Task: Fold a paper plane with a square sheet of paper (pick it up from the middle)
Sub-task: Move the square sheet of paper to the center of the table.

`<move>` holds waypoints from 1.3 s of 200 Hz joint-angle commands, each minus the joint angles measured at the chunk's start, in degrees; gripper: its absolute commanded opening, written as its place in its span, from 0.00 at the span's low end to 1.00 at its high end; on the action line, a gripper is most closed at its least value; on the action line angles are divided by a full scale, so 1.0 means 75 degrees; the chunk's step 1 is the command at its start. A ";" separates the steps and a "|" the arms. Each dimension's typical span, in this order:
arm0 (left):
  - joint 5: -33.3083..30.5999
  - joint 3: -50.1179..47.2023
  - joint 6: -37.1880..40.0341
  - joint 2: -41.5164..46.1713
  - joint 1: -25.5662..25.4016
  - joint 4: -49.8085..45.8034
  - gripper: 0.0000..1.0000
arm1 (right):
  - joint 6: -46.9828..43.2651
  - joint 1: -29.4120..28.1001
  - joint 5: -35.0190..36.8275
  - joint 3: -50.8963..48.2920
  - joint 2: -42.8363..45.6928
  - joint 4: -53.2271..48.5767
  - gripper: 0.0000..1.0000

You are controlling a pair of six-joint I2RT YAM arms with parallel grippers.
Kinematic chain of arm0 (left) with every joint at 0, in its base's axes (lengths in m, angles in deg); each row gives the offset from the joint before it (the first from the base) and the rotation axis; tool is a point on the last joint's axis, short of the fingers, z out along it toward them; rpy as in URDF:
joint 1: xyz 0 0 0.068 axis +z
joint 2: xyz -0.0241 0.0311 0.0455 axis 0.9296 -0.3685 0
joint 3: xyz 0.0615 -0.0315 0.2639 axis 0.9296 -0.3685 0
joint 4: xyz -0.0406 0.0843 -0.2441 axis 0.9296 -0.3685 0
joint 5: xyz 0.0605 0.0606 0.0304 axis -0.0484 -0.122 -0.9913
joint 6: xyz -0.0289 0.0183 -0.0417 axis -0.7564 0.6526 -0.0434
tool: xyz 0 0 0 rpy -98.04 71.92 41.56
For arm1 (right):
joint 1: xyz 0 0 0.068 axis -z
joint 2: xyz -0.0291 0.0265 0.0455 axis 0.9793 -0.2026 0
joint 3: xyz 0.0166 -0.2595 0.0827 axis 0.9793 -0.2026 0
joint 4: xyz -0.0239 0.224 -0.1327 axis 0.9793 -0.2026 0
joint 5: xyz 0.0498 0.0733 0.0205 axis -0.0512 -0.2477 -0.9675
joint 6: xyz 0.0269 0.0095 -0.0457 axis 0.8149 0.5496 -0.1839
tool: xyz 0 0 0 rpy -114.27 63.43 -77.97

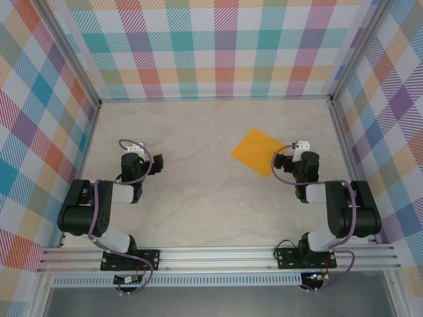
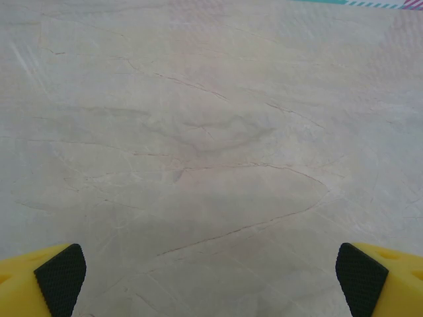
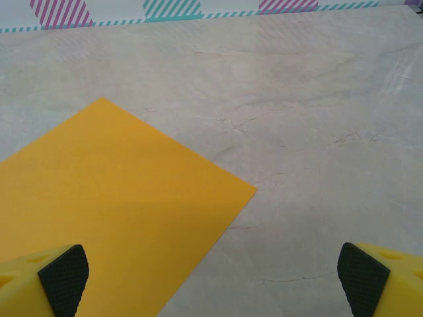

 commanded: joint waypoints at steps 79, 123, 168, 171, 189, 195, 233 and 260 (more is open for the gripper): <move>-0.0029 0.0054 0.0114 -0.0020 -0.0045 0.0170 1.00 | -0.0001 0.0053 -0.0166 0.0159 -0.0022 0.0113 1.00; -0.0015 0.0060 0.0118 -0.0015 -0.0043 0.0171 1.00 | -0.0004 0.0045 -0.0166 0.0170 -0.0026 0.0104 1.00; -0.0035 0.0027 0.0117 0.0001 -0.0038 0.0213 1.00 | -0.0009 0.0045 -0.0157 0.0146 -0.0011 0.0148 1.00; -0.0075 0.0015 0.0117 0.0018 -0.0034 0.0227 1.00 | -0.0015 0.0050 -0.0146 0.0145 -0.0015 0.0161 1.00; -0.0466 0.0013 -0.0060 0.0317 -0.0036 0.0023 1.00 | 0.0051 0.0046 0.0021 0.0365 0.0439 -0.0585 1.00; -0.0623 0.0022 -0.0098 0.0516 -0.0038 -0.0175 1.00 | 0.0077 0.0045 0.0106 0.0462 0.0700 -0.0968 1.00; -0.1435 0.0525 -0.0853 0.2006 -0.0040 -0.2497 1.00 | 0.1207 0.0033 0.0453 0.1686 0.2219 -0.4278 1.00; -0.1612 0.1956 -0.2138 0.2480 -0.0047 -0.5595 1.00 | 0.2844 0.0033 0.0570 0.3123 0.2130 -0.6769 1.00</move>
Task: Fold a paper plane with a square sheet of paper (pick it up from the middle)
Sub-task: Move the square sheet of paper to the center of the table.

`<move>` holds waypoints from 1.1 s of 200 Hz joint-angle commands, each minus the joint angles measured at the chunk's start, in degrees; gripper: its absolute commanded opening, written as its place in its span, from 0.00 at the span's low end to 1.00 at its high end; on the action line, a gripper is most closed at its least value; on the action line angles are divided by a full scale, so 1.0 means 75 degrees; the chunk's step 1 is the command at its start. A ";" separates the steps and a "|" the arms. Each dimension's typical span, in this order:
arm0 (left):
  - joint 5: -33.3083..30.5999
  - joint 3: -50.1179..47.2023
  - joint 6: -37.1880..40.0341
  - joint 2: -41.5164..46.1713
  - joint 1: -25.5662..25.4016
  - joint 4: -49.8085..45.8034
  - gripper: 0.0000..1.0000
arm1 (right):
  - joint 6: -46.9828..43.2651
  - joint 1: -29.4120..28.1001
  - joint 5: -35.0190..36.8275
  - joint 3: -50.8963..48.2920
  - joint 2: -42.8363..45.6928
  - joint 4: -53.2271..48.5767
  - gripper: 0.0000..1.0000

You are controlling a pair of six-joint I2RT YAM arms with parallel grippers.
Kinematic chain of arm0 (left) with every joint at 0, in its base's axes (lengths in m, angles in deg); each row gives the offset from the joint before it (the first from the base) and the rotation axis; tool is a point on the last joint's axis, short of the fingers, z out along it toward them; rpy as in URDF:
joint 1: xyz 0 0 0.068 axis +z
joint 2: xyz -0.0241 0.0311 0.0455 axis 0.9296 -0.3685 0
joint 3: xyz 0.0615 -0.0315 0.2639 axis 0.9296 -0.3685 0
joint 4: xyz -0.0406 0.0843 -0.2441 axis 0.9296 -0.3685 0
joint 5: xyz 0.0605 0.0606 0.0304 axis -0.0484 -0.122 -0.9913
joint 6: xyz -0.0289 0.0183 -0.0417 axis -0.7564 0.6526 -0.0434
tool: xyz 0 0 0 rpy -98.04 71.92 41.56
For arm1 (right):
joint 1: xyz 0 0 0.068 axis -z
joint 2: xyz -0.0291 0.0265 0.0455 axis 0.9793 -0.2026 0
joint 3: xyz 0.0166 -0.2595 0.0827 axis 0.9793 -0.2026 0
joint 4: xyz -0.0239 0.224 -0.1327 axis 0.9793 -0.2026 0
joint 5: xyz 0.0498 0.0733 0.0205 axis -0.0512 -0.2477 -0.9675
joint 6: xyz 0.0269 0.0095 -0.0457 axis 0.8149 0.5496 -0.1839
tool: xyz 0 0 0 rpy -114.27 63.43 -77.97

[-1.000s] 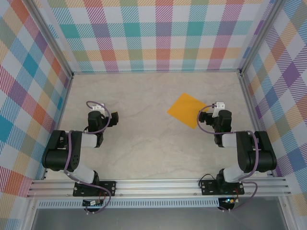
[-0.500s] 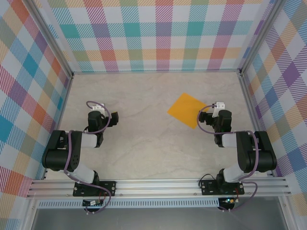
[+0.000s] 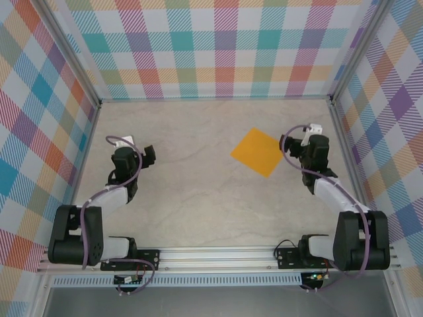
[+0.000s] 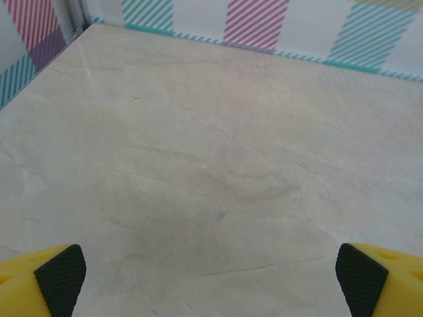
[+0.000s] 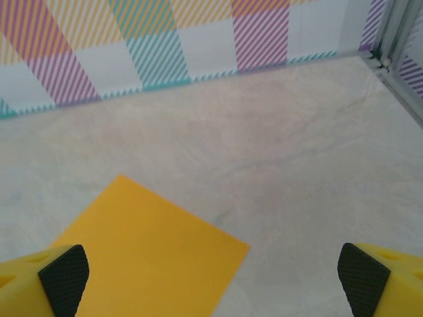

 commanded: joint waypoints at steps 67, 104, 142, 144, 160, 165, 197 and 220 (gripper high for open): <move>0.0751 0.3353 -0.2254 -0.0056 -0.0054 -0.6416 1.00 | 0.3299 -0.0694 -0.1740 0.4363 -0.3521 -0.5423 1.00; 0.1028 0.3676 -0.2179 -0.0352 -0.0058 -0.6755 1.00 | 0.3636 -0.1448 -0.1651 0.6095 -0.5226 -0.6065 1.00; 0.1474 0.3457 -0.2072 -0.0260 -0.0056 -0.6591 1.00 | 0.4260 -0.1823 -0.1236 0.7751 -0.6722 -0.6667 1.00; 0.1534 0.3431 -0.2048 -0.0253 -0.0065 -0.6557 1.00 | 0.4266 -0.1838 -0.1227 0.7847 -0.6795 -0.6698 1.00; 0.2107 0.3323 -0.2024 -0.0215 -0.0058 -0.6281 1.00 | 0.4323 -0.1974 -0.0987 0.8548 -0.7339 -0.7119 1.00; 0.2234 0.3308 -0.2023 -0.0213 -0.0062 -0.6204 1.00 | 0.4321 -0.1999 -0.0934 0.8716 -0.7498 -0.7197 1.00; 0.2257 0.3366 -0.2021 -0.0207 -0.0080 -0.6271 1.00 | 0.4237 -0.2097 -0.1099 0.9460 -0.8146 -0.7547 1.00; 0.2251 0.3348 -0.2049 -0.0254 -0.0080 -0.6276 1.00 | 0.4050 -0.2227 -0.1386 0.9487 -0.8347 -0.7636 1.00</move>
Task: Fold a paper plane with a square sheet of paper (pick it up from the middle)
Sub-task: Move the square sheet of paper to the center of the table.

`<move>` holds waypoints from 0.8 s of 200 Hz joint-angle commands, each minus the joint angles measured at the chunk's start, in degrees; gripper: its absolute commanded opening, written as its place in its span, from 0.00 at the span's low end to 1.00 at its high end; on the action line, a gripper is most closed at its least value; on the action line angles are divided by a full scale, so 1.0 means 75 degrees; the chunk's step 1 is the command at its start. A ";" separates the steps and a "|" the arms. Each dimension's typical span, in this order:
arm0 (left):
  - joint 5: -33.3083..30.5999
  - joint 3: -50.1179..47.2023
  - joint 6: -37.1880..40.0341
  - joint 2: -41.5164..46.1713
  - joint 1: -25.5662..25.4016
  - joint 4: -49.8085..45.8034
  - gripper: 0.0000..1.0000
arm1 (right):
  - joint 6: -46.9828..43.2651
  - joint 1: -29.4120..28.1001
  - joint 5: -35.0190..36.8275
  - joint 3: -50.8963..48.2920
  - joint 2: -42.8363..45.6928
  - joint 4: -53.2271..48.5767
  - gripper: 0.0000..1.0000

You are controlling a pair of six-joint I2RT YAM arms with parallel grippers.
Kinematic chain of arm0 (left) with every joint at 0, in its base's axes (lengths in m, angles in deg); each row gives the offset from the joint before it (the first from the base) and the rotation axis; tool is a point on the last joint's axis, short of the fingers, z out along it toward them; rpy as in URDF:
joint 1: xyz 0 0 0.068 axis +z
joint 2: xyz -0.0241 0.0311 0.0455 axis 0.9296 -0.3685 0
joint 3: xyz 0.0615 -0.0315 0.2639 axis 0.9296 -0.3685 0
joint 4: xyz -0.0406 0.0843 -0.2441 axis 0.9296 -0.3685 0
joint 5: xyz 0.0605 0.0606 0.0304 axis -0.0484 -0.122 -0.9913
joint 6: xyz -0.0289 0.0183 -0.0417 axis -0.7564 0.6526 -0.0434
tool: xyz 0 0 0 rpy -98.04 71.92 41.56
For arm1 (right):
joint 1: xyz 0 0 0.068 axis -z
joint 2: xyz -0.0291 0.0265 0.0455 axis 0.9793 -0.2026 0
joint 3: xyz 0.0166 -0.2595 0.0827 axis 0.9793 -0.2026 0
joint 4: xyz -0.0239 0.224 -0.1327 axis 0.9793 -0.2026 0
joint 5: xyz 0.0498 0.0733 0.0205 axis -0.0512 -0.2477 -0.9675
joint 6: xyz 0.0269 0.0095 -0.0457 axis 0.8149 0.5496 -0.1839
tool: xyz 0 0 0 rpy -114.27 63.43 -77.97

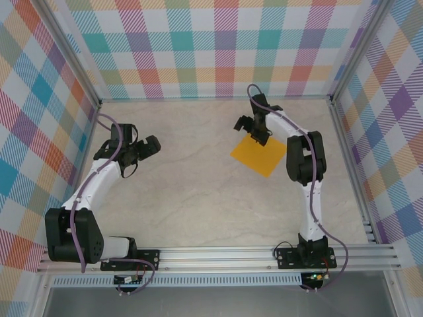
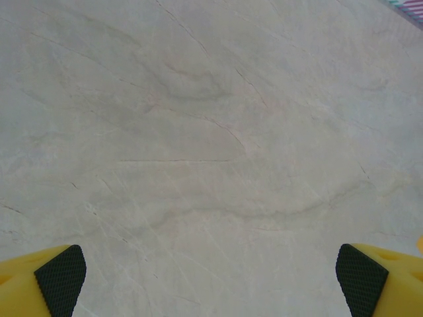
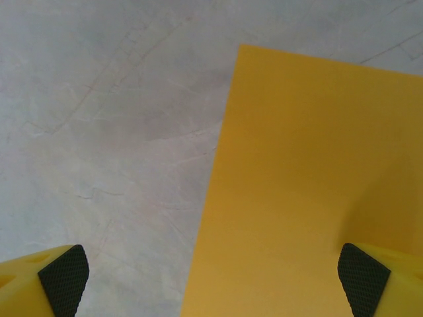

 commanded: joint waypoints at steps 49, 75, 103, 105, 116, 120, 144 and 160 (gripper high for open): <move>-0.0074 -0.0058 -0.0001 0.0094 -0.0081 -0.0013 1.00 | -0.0191 -0.0448 -0.0908 -0.1176 0.0243 -0.0164 1.00; -0.0059 -0.0018 -0.0004 0.0039 -0.0080 -0.0001 1.00 | -0.0061 -0.0837 -0.1202 -0.2367 0.0928 0.0213 1.00; -0.0159 0.0035 -0.0026 -0.0067 -0.0086 -0.0029 1.00 | 0.0302 -0.1643 -0.1221 -0.3441 0.1691 0.0516 1.00; -0.0164 0.0038 -0.0028 -0.0071 -0.0082 -0.0039 1.00 | 0.0339 -0.1713 -0.1215 -0.3516 0.1748 0.0536 1.00; -0.0197 0.0049 -0.0028 -0.0107 -0.0087 -0.0078 1.00 | 0.0530 -0.2109 -0.1246 -0.3839 0.1952 0.0672 1.00; -0.0201 0.0056 -0.0029 -0.0119 -0.0090 -0.0086 1.00 | 0.0618 -0.2230 -0.1238 -0.3931 0.2008 0.0679 1.00; -0.0151 0.0032 -0.0064 -0.0133 -0.0084 -0.0089 1.00 | 0.1007 -0.2868 -0.1293 -0.4181 0.2215 0.0833 1.00; -0.0034 0.0026 -0.0100 -0.0163 -0.0087 -0.0097 1.00 | 0.0878 -0.3002 -0.1292 -0.3894 0.2283 0.0593 1.00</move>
